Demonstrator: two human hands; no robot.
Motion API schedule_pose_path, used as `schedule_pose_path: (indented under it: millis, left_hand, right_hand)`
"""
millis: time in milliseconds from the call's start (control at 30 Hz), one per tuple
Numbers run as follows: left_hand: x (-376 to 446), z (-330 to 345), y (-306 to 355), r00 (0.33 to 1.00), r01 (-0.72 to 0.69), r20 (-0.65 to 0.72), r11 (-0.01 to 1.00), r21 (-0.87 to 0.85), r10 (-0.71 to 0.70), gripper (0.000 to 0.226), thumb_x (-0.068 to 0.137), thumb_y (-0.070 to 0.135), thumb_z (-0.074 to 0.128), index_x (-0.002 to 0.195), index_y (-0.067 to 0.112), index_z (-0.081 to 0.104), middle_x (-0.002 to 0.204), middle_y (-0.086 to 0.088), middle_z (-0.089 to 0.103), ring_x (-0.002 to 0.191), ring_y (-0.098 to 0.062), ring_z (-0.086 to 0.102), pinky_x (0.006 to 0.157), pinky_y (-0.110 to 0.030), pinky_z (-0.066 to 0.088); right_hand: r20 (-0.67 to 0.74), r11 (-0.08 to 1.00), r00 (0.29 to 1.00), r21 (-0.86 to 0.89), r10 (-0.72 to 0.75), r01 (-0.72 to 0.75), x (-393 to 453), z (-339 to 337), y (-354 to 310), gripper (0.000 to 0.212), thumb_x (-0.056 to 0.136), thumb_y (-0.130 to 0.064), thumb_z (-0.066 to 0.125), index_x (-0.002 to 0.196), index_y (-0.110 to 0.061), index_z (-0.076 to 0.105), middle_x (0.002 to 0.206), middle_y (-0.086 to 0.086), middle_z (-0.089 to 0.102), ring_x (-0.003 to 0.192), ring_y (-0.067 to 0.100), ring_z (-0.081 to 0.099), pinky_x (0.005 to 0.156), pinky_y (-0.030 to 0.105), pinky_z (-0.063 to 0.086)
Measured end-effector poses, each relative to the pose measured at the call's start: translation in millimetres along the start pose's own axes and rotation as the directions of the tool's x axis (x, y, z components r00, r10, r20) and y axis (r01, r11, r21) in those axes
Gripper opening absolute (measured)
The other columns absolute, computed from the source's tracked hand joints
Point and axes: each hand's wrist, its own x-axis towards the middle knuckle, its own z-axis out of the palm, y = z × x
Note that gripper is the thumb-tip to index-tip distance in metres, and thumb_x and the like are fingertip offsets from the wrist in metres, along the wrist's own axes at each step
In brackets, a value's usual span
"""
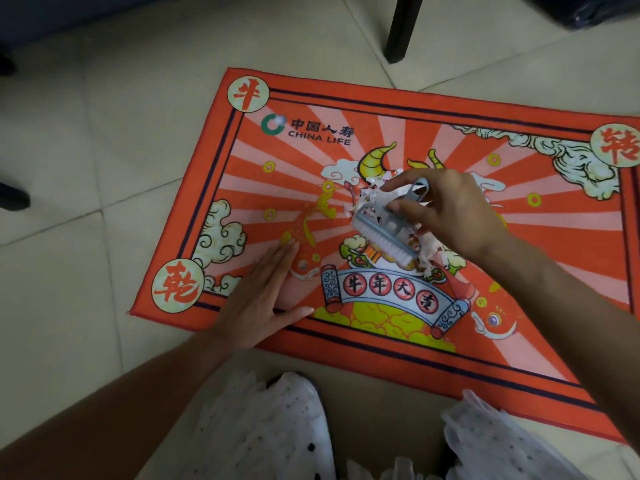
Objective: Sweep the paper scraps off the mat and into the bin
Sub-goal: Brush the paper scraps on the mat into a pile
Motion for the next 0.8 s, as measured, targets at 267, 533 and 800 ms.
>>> schedule_pose_path:
  millis: [267,533,800]
  left_hand:
    - [6,-4,-18,0.993,0.090,-0.083,0.994,0.054,-0.085,0.059,0.104,0.043,0.027,0.157,0.021,0.014,0.164,0.003,0.014,0.152,-0.015,0.006,0.121,-0.038,0.017]
    - [8,-7,-30,0.993,0.118,-0.027,0.991,0.065,-0.116,0.060,0.105,0.018,0.035,0.157,0.029,0.007,0.165,0.004,0.007,0.152,-0.017,0.002,0.122,-0.040,0.018]
    - [7,-9,-30,0.995,0.101,-0.010,0.991,0.088,-0.100,0.060,0.106,0.023,0.034,0.157,0.027,0.004,0.165,0.006,0.004,0.152,-0.014,-0.002,0.121,-0.035,0.013]
  right_hand:
    - [0.023,0.997,1.000,0.081,0.002,-0.004,6,-7,-11,0.014,0.089,-0.019,0.071,0.103,-0.019,0.073,0.080,0.005,0.074,0.060,0.016,0.072,0.052,0.032,0.059]
    - [0.086,0.996,0.996,0.081,0.034,-0.041,11,22,-11,0.014,0.090,-0.019,0.070,0.103,-0.018,0.074,0.084,0.006,0.074,0.061,0.017,0.072,0.050,0.030,0.058]
    - [-0.003,0.999,0.999,0.003,0.036,-0.036,19,-2,-6,0.018,0.089,-0.020,0.071,0.107,-0.019,0.074,0.083,0.007,0.075,0.065,0.017,0.072,0.054,0.038,0.060]
